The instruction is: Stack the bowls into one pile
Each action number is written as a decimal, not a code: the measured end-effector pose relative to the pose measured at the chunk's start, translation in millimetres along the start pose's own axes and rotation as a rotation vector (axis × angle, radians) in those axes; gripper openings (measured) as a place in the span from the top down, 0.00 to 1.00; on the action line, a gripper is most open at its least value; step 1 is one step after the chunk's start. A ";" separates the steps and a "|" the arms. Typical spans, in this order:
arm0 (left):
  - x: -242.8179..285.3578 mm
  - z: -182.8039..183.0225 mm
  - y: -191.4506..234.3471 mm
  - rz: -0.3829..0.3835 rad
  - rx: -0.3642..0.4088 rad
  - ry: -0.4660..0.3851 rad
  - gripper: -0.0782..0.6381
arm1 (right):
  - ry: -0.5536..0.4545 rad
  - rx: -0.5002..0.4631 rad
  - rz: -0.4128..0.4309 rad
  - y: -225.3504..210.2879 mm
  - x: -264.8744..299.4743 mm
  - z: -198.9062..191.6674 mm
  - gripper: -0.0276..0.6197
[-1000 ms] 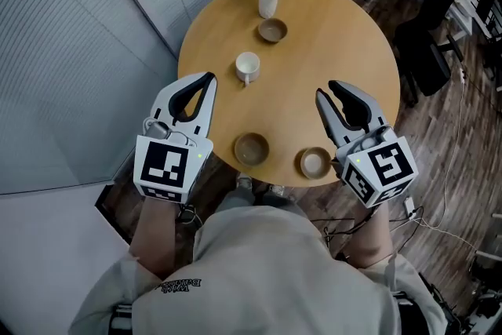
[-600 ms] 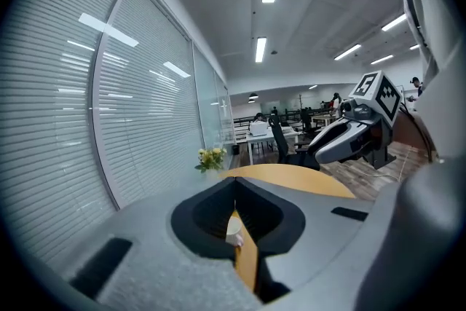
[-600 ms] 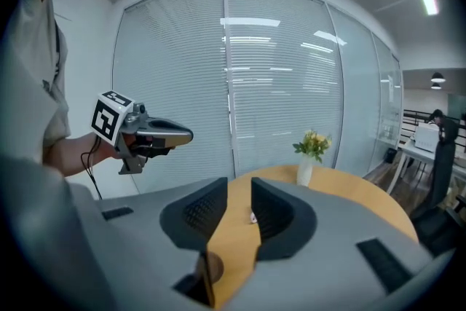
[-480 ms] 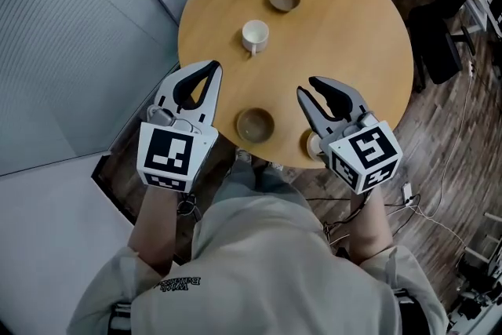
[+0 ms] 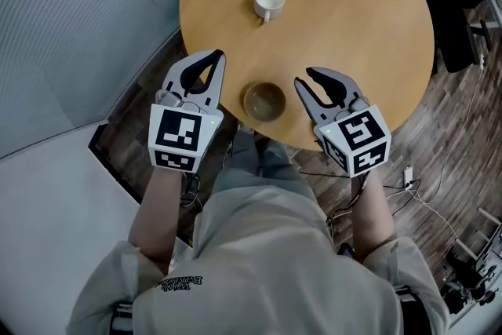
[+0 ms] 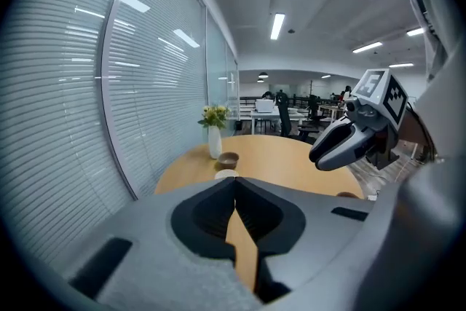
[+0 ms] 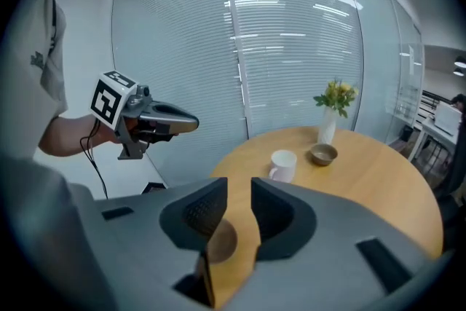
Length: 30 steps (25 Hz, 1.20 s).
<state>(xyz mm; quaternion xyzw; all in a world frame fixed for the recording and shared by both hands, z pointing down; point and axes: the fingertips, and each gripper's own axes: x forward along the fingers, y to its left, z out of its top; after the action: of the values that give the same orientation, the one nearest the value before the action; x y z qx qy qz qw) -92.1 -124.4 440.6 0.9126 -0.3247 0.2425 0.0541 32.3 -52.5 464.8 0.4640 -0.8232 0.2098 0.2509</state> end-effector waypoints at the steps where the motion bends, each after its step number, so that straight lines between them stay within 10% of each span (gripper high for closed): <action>1: 2.6 -9.4 0.0 -0.002 -0.007 0.014 0.86 | 0.020 0.002 0.004 1.2 5.5 -9.1 0.82; 30: 55.3 -145.4 -20.5 -0.083 -0.076 0.243 0.86 | 0.380 0.088 0.132 9.8 105.9 -174.5 0.85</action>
<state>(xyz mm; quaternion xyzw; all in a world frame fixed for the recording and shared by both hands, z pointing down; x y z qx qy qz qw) -101.5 -102.4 595.7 0.8865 -0.2866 0.3363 0.1375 14.9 -16.6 665.2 0.3716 -0.7798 0.3455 0.3667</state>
